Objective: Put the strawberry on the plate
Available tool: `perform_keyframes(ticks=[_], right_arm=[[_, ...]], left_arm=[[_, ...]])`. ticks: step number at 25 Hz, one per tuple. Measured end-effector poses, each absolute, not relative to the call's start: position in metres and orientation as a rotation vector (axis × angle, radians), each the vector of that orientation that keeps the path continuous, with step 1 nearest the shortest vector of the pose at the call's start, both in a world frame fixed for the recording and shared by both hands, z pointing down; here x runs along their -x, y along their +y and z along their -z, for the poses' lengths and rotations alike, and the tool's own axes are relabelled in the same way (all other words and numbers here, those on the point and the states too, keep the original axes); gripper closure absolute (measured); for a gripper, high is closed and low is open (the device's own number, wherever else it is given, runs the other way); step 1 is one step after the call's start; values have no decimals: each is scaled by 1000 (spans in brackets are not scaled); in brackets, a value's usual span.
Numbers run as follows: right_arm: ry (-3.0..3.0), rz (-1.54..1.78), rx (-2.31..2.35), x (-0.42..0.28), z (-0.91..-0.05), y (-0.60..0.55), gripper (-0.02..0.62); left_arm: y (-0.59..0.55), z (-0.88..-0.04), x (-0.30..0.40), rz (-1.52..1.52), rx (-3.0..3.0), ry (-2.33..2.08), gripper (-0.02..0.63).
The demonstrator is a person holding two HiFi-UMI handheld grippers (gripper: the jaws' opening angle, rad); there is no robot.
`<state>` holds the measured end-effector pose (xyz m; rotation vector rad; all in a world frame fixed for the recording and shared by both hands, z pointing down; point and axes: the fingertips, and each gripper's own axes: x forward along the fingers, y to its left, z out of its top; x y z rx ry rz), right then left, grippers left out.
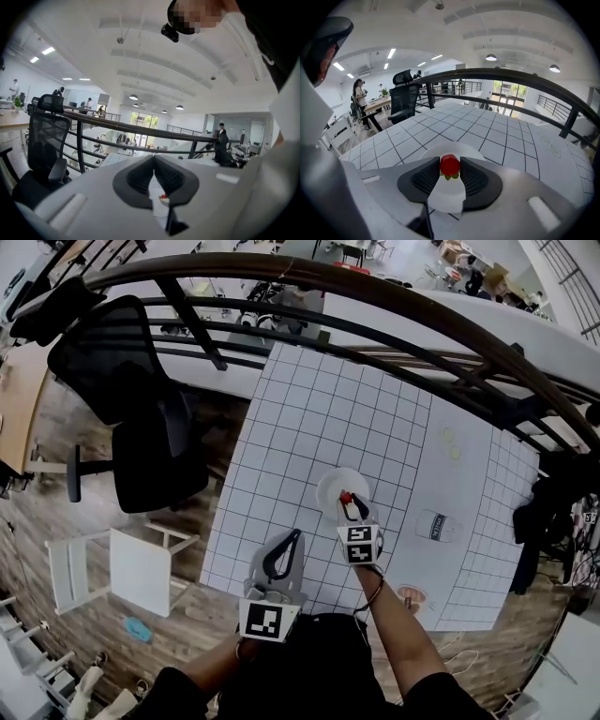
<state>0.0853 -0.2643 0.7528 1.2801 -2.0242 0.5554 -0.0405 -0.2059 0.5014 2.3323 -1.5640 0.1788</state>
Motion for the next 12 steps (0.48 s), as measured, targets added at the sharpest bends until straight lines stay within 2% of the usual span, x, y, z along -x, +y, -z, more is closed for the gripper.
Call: perform_keyframes(ticks=[12], right_arm=[[-1983,-597,-1234,-86,-786,-272,460]], left_arm=[[-205,-509,51,-206,-2282,-1615,595]])
